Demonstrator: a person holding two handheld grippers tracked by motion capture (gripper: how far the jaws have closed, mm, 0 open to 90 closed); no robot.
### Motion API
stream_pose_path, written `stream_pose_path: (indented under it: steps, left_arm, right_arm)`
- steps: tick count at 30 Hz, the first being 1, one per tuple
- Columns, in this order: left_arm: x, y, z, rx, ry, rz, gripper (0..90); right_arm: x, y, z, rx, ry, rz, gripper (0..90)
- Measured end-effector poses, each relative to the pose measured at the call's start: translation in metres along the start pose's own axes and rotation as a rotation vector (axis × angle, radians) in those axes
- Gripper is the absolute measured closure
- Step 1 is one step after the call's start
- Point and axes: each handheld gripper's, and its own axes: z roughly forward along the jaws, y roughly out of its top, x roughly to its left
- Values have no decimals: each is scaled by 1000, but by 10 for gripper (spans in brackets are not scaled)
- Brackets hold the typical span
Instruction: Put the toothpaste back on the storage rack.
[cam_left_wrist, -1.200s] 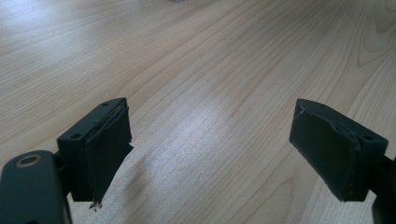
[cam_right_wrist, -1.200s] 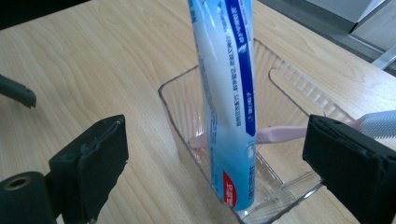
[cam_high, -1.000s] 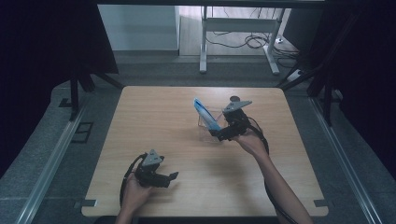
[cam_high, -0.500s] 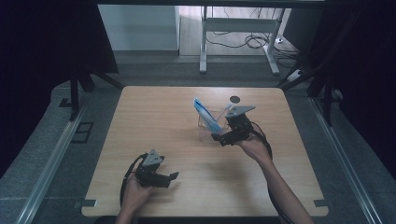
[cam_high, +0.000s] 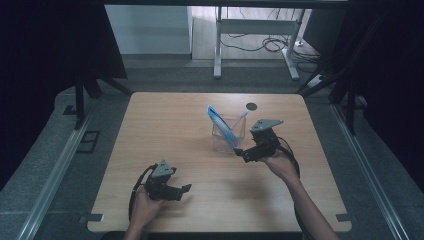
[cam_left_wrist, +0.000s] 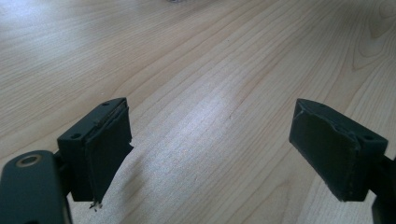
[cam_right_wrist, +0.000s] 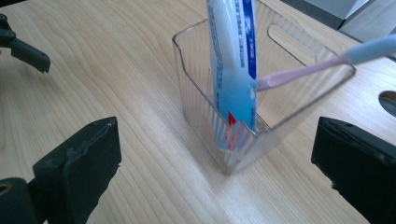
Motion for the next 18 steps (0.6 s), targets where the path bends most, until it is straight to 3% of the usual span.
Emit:
stream_pose_path:
  steps: [18]
  left_arm:
    - [1,0,-1,4,13,0,130]
  right_arm:
    - [2,-29,-28,-1,-26,20,25]
